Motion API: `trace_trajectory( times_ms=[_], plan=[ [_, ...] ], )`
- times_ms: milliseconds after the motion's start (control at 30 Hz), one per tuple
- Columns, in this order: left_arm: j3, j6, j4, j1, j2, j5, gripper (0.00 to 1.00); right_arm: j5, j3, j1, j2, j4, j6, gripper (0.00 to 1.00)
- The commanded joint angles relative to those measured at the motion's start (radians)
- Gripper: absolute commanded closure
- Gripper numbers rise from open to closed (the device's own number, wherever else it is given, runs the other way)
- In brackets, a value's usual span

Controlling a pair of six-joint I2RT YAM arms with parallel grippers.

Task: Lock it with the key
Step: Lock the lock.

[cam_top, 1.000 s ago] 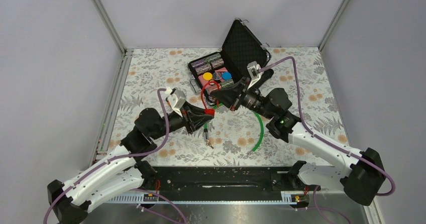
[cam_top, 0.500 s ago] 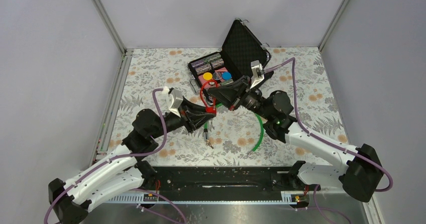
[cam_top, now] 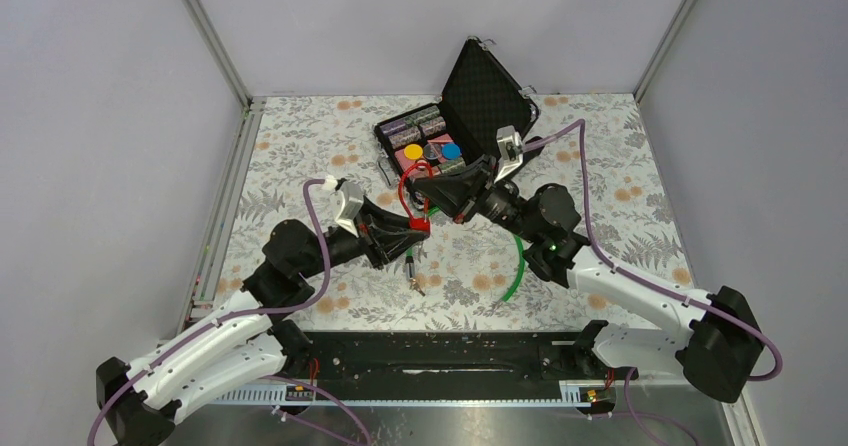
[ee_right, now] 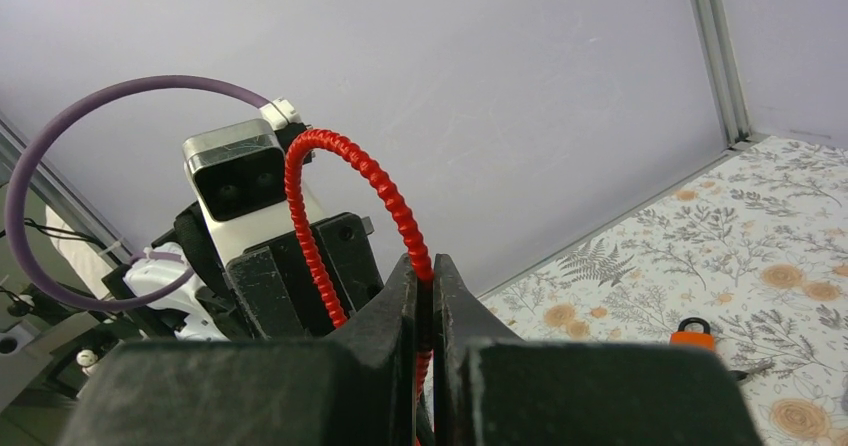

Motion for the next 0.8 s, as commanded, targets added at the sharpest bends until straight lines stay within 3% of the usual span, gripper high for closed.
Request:
trace_trajectory(
  times_ms=[0, 233, 567, 767],
  plan=[
    [0.005, -0.003, 0.106, -0.003, -0.013, 0.036, 1.00, -0.004, -0.002, 0.022, -0.033, -0.015, -0.052, 1.00],
    [0.007, -0.021, 0.104, -0.003, -0.016, -0.025, 1.00, -0.052, 0.007, 0.022, -0.059, -0.049, -0.085, 1.00],
    [0.065, -0.084, 0.072, -0.002, 0.031, -0.109, 1.00, -0.320, 0.077, 0.051, -0.032, -0.181, -0.176, 1.00],
    [0.058, -0.108, 0.136, -0.002, 0.020, -0.119, 1.00, -0.297, 0.059, 0.053, -0.051, -0.271, -0.193, 1.00]
  ],
)
